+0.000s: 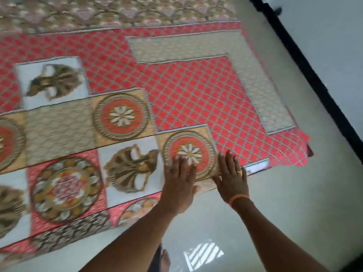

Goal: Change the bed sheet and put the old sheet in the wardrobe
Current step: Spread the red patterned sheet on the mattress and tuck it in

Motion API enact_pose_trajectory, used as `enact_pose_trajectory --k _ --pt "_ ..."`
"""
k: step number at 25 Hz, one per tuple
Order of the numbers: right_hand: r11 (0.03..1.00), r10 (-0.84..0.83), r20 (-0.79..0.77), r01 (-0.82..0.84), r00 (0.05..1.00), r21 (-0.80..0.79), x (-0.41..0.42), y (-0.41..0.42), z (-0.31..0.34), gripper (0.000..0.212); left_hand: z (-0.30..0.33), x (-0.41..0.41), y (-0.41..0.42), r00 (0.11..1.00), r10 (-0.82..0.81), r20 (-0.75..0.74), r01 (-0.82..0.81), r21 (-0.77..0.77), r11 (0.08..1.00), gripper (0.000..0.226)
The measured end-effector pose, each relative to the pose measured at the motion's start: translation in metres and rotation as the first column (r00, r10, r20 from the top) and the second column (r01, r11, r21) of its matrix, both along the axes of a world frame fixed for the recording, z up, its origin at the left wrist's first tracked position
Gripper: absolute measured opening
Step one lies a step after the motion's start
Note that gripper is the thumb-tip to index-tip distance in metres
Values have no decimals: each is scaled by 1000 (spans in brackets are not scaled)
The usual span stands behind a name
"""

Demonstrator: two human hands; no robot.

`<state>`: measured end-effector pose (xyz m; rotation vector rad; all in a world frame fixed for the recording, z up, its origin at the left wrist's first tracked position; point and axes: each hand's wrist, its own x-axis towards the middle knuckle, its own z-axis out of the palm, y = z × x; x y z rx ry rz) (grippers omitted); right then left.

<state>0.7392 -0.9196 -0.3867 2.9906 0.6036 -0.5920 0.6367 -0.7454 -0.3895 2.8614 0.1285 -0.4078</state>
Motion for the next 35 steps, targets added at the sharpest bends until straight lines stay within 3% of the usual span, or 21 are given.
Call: enact_pose_trajectory --k 2,7,11,13,15,16,18,20,22,23,25,26,28,31,35 --pt "994 -107 9 107 994 24 50 -39 -4 72 -7 55 -35 995 -104 -8 104 7 995 70" --pt "973 -225 93 220 970 66 173 -105 -11 71 -11 230 -118 962 -240 128 249 -55 967 57" --pt "867 -477 86 452 875 211 276 -152 -29 68 -20 363 -197 943 -302 141 316 -83 945 51" --pt "755 -589 -35 565 807 334 307 -174 -34 63 -21 412 -228 884 -455 103 461 -41 886 42" --pt "631 -604 -298 672 739 388 325 -201 -40 52 -13 449 -247 775 -631 39 631 15 776 39" --pt "586 -565 -445 717 695 376 331 -215 -43 47 -1 464 -256 750 -660 -37 660 -11 751 44" --pt "591 -441 -649 744 620 310 346 -232 -49 43 11 491 -277 764 -616 -191 628 -2 778 50" --pt "556 -394 -742 784 542 277 354 -239 -53 37 10 506 -294 772 -536 -343 557 -42 829 45" --pt "493 -401 -774 827 490 268 357 -237 -50 30 7 507 -295 746 -574 -338 605 -17 796 41" --pt "413 -406 -804 872 436 264 358 -238 -47 30 7 507 -292 738 -597 -315 632 11 775 40" --pt "260 -380 -887 950 264 172 356 -237 -43 29 2 502 -281 717 -647 -258 674 23 738 37" --pt "242 -352 -914 963 200 117 352 -232 -39 30 0 495 -275 714 -653 -253 678 16 735 36" --pt "381 -311 -926 921 214 85 343 -223 -45 28 -3 484 -263 773 -570 -279 589 -20 808 35" --pt "613 -209 -906 771 369 173 324 -199 -55 32 -9 465 -237 815 -450 -365 458 -70 886 43" --pt "629 -149 -918 751 369 200 297 -173 -66 45 -5 438 -211 802 -469 -370 492 -36 870 42"
